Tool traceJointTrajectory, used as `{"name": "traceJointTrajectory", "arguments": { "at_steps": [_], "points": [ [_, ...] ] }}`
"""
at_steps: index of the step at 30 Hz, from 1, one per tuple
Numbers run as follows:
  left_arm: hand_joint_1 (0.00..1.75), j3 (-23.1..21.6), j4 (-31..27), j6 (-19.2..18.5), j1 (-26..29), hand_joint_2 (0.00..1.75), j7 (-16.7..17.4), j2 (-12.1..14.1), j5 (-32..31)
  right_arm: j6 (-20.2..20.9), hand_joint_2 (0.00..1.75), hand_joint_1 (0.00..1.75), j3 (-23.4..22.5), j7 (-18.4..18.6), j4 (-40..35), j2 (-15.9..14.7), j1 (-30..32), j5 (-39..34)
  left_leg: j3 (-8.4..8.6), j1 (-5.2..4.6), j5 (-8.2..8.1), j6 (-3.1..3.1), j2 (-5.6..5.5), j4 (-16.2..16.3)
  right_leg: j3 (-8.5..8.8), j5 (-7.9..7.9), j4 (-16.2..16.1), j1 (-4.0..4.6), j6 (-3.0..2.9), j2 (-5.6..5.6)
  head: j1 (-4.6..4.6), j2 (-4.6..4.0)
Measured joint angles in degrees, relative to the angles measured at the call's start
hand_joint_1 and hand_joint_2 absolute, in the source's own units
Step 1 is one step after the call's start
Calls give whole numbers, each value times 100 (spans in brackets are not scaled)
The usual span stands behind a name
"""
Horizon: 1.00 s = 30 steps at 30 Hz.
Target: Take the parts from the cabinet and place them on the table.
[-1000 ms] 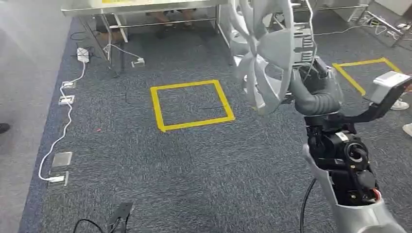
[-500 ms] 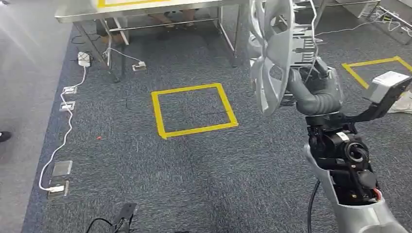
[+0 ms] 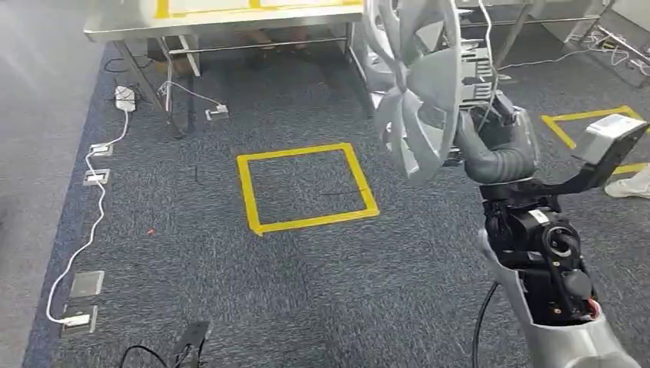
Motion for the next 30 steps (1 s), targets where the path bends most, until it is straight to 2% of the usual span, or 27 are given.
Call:
{"name": "traceJointTrajectory", "arguments": {
  "at_steps": [1,2,3,4,5,6,7,8,9,10,11,12,13,14,15,16,17,19,20,21,22,24,25,26,27,29,30],
  "points": [
    [0,0,-2,-4,7,175,9,0,2,7,175,175,0,0,2,0,6,-2,104,-7,-71,-1,-21,0,-33,11,-169,2,-16,-3,13,0],
    [0,-2,0,-4,11,175,18,-4,2,7,175,175,-2,2,2,0,6,-4,204,-17,-142,-3,-41,0,11,217,-521,9,-39,-3,28,0],
    [0,0,0,-5,8,175,17,-7,2,7,175,175,-2,2,2,0,5,-4,298,-26,-211,-9,-52,0,87,618,-992,31,-92,-3,52,0],
    [0,0,-2,-6,6,175,17,-15,2,13,175,175,-2,0,2,0,5,-4,365,-31,-275,-19,-52,-4,147,1153,-1460,54,-139,-4,59,0],
    [0,-2,-2,-11,10,175,20,-31,2,13,175,175,-2,-2,9,0,9,-7,392,-56,-332,-43,-55,34,88,1670,-1843,75,-173,-5,52,-2],
    [0,-4,-2,-11,7,175,24,-28,4,13,175,175,-2,-7,11,0,2,-7,399,-56,-369,-74,-77,22,140,1595,-1837,111,-179,-5,67,0],
    [0,-4,0,-13,-3,175,35,-24,4,15,175,175,2,-9,2,0,8,-7,403,-51,-403,-112,-77,5,210,1649,-1847,108,-200,1,44,0],
    [0,-4,-2,-13,-9,175,37,-24,9,17,175,175,0,-9,-2,0,-20,-11,433,-58,-400,-121,-73,40,212,1615,-1861,115,-224,-7,65,0],
    [0,-4,-2,-13,-17,175,37,-24,9,31,175,175,0,-4,-2,-2,-37,-9,450,-66,-409,-135,-77,44,273,1610,-1875,93,-242,2,59,0],
    [0,-4,-2,-13,-24,175,37,-11,9,29,175,175,-7,2,-5,0,-46,-4,367,-50,-417,-154,-52,211,356,1602,-1919,55,-257,0,74,0],
    [0,-4,-2,-13,-33,175,35,-18,11,31,175,175,-2,0,-7,0,-51,-9,177,-59,-451,-194,-35,570,398,1577,-1940,45,-292,-8,55,0],
    [0,-4,-2,-13,-39,175,35,-22,11,37,175,175,4,2,-4,0,-56,-9,-109,-34,-592,-251,-24,1055,430,1544,-1943,41,-306,-11,13,0],
    [0,-4,-2,-13,-39,175,35,-20,15,46,175,175,7,2,0,0,-47,-7,-431,1,-830,-305,-7,1553,466,1498,-1943,41,-307,-11,-9,0],
    [0,-4,-2,-13,-28,175,35,-20,17,46,175,175,4,2,4,0,-44,-7,-685,25,-1043,-337,12,1908,503,1458,-1943,41,-307,-9,-11,0],
    [0,-4,-2,-13,-16,175,35,-17,17,46,175,175,4,2,4,0,-39,-7,-840,44,-1098,-356,22,2046,545,1419,-1942,38,-302,-2,-22,0],
    [0,-4,-2,-13,-11,175,35,-17,17,46,175,175,4,2,4,0,-34,-7,-866,56,-976,-362,27,1930,601,1378,-1942,35,-295,8,-37,0],
    [0,-4,-2,-13,-13,175,35,-17,20,48,175,175,4,4,4,0,-32,-7,-780,65,-696,-357,28,1584,665,1333,-1942,30,-281,13,-53,0],
    [0,-4,-2,-13,-24,175,35,-7,20,48,175,175,7,4,4,0,-48,-7,-366,65,128,-314,32,419,823,1225,-1943,23,-244,16,-88,0],
    [0,-4,-2,-13,-22,175,35,-2,20,50,175,175,7,2,4,0,-60,-7,-274,54,267,-272,39,83,857,1188,-1945,26,-214,17,-101,0],
    [0,-4,-2,-13,-34,175,35,0,18,59,175,175,9,0,4,0,-74,-7,-233,13,-1,-244,44,27,854,1158,-1934,42,-171,33,-109,0],
    [0,-4,-2,-11,-40,175,35,-2,20,63,175,175,9,-4,4,0,-88,-7,-207,13,96,-222,39,57,838,1123,-1934,48,-134,31,-96,0],
    [0,-4,-2,-4,-25,175,35,-2,20,74,175,175,20,0,4,0,-106,-7,-200,11,98,-163,34,66,879,1076,-1948,52,-68,25,-63,0],
    [0,-4,-2,-4,-31,175,37,-4,22,74,175,175,17,2,2,0,-121,-7,-142,54,101,-139,34,21,866,1009,-1917,28,-38,20,-50,0],
    [0,-4,-2,-2,-37,175,35,-4,22,76,175,175,20,4,2,0,-128,-7,-107,45,69,-92,34,19,798,900,-1690,32,-20,-4,-39,0],
    [0,-4,0,0,-44,175,35,-2,22,81,175,175,22,4,4,0,-136,-7,-84,41,43,-51,34,19,591,711,-1268,34,-8,-7,0,0],
    [0,-4,-2,0,-42,175,35,-2,20,90,175,175,26,2,7,0,-121,-24,-33,24,-11,-12,34,21,-17,324,-181,34,15,-7,28,0],
    [0,-4,-2,0,-35,175,35,-2,17,90,175,175,28,2,11,0,-115,-24,3,19,-44,-8,30,24,-240,301,133,34,20,-8,37,0]
  ]
}}
